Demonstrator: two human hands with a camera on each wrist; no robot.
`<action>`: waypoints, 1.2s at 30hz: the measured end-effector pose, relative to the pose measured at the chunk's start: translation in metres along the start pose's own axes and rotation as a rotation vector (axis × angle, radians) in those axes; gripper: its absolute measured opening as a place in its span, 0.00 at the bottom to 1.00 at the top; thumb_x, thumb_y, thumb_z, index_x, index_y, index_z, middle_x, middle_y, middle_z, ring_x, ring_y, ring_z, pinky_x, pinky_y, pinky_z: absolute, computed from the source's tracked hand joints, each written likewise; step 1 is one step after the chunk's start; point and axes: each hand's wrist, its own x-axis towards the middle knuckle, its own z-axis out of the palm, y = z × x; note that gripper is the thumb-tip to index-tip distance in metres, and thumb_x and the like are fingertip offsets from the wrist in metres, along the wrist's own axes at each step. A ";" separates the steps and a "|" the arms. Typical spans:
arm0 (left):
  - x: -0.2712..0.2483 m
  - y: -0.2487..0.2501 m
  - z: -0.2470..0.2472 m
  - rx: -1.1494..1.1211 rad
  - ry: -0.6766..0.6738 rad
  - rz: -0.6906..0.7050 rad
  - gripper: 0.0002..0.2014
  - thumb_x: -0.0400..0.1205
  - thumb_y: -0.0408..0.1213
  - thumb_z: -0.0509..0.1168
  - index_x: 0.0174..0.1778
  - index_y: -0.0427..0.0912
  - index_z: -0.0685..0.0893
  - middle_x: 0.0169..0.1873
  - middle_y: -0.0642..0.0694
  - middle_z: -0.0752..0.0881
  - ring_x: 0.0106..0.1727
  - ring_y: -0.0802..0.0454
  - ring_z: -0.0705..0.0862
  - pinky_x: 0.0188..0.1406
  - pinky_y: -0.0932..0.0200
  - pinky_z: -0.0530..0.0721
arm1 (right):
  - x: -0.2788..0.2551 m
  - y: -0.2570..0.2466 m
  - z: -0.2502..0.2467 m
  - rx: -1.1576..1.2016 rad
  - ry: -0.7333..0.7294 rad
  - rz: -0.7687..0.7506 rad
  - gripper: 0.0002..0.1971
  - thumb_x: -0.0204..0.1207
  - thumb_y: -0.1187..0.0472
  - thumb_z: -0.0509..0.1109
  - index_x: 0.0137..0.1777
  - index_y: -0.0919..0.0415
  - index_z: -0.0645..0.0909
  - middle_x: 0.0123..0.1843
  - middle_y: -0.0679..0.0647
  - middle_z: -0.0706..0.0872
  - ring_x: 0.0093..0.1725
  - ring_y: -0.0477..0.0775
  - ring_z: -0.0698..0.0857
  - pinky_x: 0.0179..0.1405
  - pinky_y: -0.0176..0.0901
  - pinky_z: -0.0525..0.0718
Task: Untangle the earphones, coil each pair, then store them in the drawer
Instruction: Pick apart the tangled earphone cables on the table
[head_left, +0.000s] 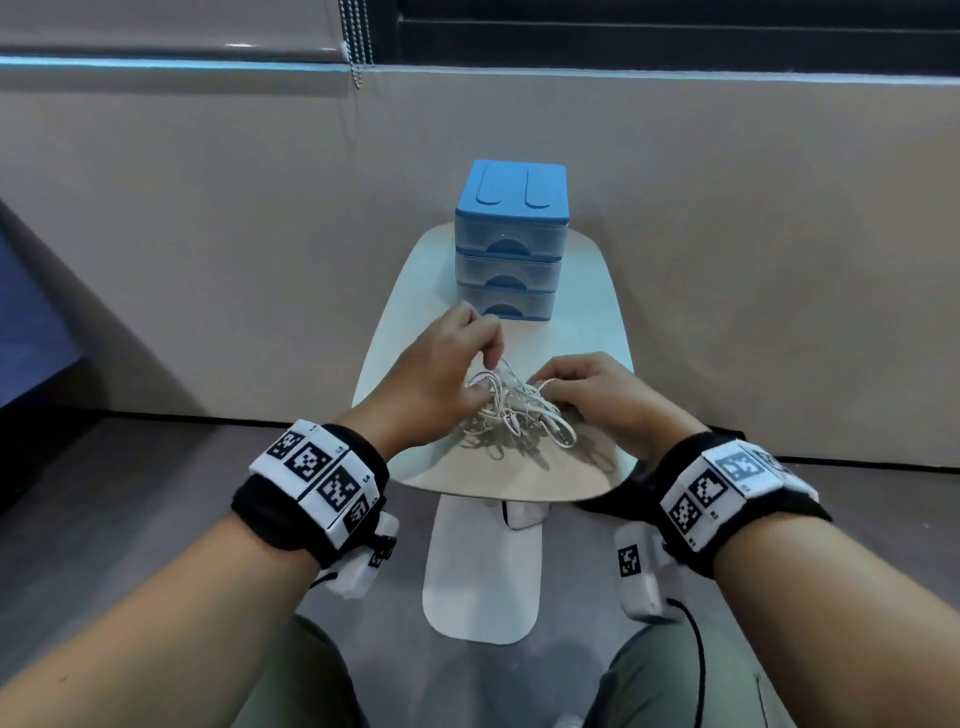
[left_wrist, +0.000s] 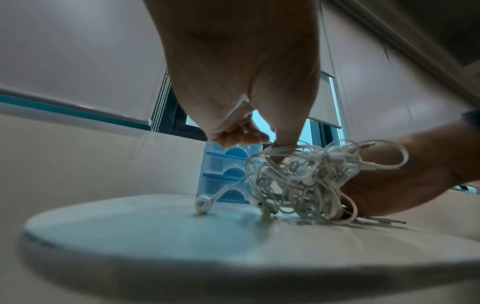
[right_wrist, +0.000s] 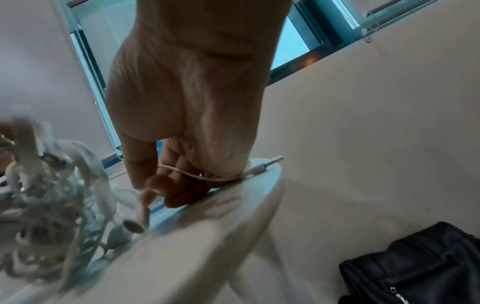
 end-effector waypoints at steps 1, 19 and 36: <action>-0.001 0.001 0.002 -0.014 0.031 0.013 0.15 0.75 0.24 0.70 0.41 0.50 0.76 0.45 0.52 0.77 0.44 0.53 0.78 0.44 0.57 0.78 | 0.002 -0.003 -0.003 0.024 0.010 0.037 0.07 0.80 0.73 0.69 0.48 0.67 0.89 0.31 0.60 0.82 0.28 0.48 0.78 0.28 0.37 0.75; -0.009 0.017 0.022 -0.101 -0.105 -0.224 0.13 0.84 0.40 0.72 0.62 0.59 0.86 0.51 0.51 0.78 0.51 0.55 0.80 0.50 0.63 0.74 | 0.005 -0.008 -0.006 0.156 -0.002 0.131 0.08 0.81 0.76 0.67 0.43 0.67 0.83 0.32 0.60 0.85 0.25 0.51 0.82 0.23 0.37 0.81; -0.001 0.005 0.011 -0.258 -0.024 -0.390 0.03 0.89 0.44 0.66 0.53 0.49 0.82 0.41 0.51 0.89 0.37 0.51 0.84 0.38 0.55 0.79 | 0.011 -0.001 -0.013 0.272 -0.084 0.120 0.03 0.85 0.74 0.66 0.54 0.71 0.82 0.40 0.65 0.85 0.36 0.53 0.89 0.38 0.37 0.84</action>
